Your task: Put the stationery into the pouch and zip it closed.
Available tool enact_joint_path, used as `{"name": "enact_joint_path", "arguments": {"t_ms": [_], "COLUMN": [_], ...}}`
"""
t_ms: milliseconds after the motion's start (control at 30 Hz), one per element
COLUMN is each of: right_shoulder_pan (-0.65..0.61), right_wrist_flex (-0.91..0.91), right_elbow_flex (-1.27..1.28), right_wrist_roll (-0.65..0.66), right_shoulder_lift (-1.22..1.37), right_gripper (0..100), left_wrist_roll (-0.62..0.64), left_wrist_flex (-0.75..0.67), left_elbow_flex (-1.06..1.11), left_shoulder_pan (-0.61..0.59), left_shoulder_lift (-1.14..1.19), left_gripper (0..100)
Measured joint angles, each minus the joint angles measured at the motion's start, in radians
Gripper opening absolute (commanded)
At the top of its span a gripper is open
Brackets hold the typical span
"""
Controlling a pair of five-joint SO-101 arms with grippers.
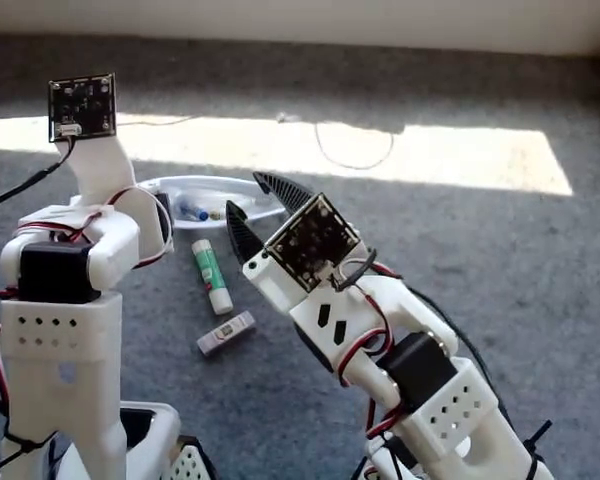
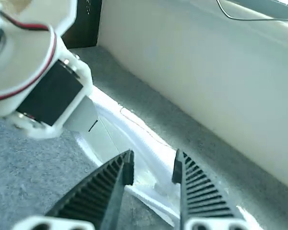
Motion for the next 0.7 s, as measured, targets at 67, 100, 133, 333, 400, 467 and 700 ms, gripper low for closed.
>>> {"name": "enact_joint_path", "arguments": {"t_ms": [67, 100, 133, 333, 400, 467, 700], "right_shoulder_pan": [0.000, 0.000, 0.000, 0.000, 0.000, 0.000, 0.000], "right_wrist_flex": [0.072, 0.110, 0.144, 0.287, 0.295, 0.302, 0.348], "right_elbow_flex": [-0.044, -0.064, -0.081, -0.106, -0.106, -0.106, -0.107], "right_wrist_roll": [-0.038, -0.054, -0.066, -0.123, -0.135, -0.153, -0.233], "right_shoulder_lift": [0.000, 0.000, 0.000, -0.002, -0.002, 0.011, 0.219], "right_gripper": [13.3, 13.3, 13.3, 13.3, 13.3, 13.3, 13.3], "left_wrist_roll": [0.000, 0.000, 0.000, 0.000, 0.000, 0.000, 0.000], "left_wrist_flex": [0.000, 0.000, -0.002, -0.008, -0.009, -0.009, -0.009], "left_elbow_flex": [0.000, 0.000, 0.000, 0.000, 0.000, 0.000, 0.000], "left_shoulder_pan": [-0.034, -0.052, -0.068, -0.167, -0.198, -0.233, -0.362], "left_shoulder_lift": [0.000, 0.000, 0.000, 0.000, 0.000, 0.000, 0.000], "left_gripper": [1, 1, 1, 1, 1, 1, 1]}}
